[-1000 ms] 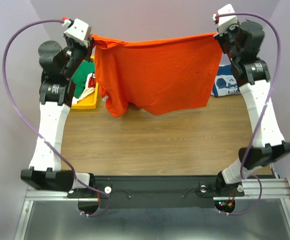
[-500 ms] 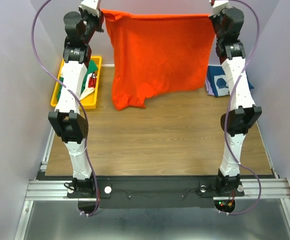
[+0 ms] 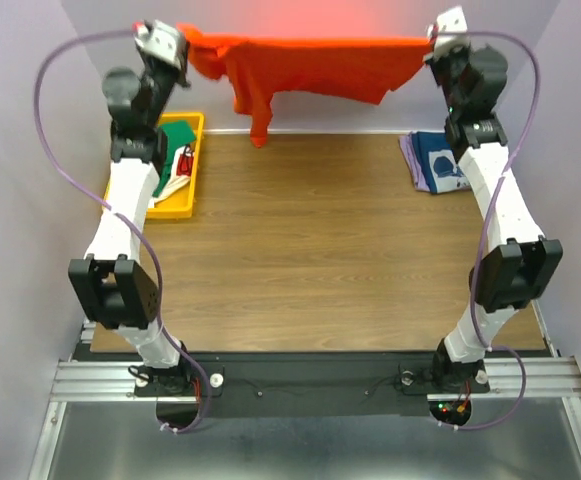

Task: Fold and stack the t-shirts
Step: Flatten the tshirt out

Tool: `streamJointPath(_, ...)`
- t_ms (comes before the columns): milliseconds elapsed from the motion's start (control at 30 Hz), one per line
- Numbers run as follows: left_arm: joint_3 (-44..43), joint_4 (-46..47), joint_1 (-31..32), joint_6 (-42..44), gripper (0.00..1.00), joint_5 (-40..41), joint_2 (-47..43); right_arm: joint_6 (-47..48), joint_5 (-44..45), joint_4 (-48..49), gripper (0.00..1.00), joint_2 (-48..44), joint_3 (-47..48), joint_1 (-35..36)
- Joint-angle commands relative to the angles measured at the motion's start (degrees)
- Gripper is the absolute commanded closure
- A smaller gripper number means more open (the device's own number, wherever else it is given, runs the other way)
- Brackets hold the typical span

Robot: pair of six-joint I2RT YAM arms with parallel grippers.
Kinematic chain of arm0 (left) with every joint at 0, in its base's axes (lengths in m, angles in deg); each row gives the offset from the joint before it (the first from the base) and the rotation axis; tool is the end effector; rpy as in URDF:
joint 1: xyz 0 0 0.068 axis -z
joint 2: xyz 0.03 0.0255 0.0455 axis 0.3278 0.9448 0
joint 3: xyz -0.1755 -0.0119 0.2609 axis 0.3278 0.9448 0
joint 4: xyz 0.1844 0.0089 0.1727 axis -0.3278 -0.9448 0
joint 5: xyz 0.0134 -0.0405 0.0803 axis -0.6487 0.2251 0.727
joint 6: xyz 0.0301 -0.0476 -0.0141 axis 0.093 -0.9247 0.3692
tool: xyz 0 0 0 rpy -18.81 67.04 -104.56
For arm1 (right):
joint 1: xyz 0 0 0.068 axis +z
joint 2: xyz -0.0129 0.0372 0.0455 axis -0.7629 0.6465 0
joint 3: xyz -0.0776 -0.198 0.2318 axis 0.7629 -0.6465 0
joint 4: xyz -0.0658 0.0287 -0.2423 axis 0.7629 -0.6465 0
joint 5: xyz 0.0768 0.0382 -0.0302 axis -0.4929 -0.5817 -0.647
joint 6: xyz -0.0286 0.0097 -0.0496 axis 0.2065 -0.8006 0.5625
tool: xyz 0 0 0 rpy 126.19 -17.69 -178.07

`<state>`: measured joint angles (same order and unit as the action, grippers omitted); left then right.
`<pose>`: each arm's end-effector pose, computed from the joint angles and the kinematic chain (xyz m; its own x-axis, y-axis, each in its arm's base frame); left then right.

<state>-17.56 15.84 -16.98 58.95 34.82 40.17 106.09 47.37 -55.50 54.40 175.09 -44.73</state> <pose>0.3784 -0.0302 0.5779 0.6565 0.1774 -0.7332 0.2050 0.8934 0.3997 0.4202 0.0331 0.5488 0.2258 -0.5255 -0.8203 0.1414 0.8508 -0.5061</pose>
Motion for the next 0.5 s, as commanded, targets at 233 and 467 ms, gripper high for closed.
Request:
streamJointPath(233,44.19,1.47,-1.36,15.47,1.00,-3.27,-13.35,11.69,-10.88,-0.97,0.99,-11.49,-42.26,-1.74)
streamJointPath(467,37.10,-21.43,-1.71,21.00,1.00,-7.04,-11.60,12.92,-12.29,-10.37,0.99,-13.35,-42.48,-1.83)
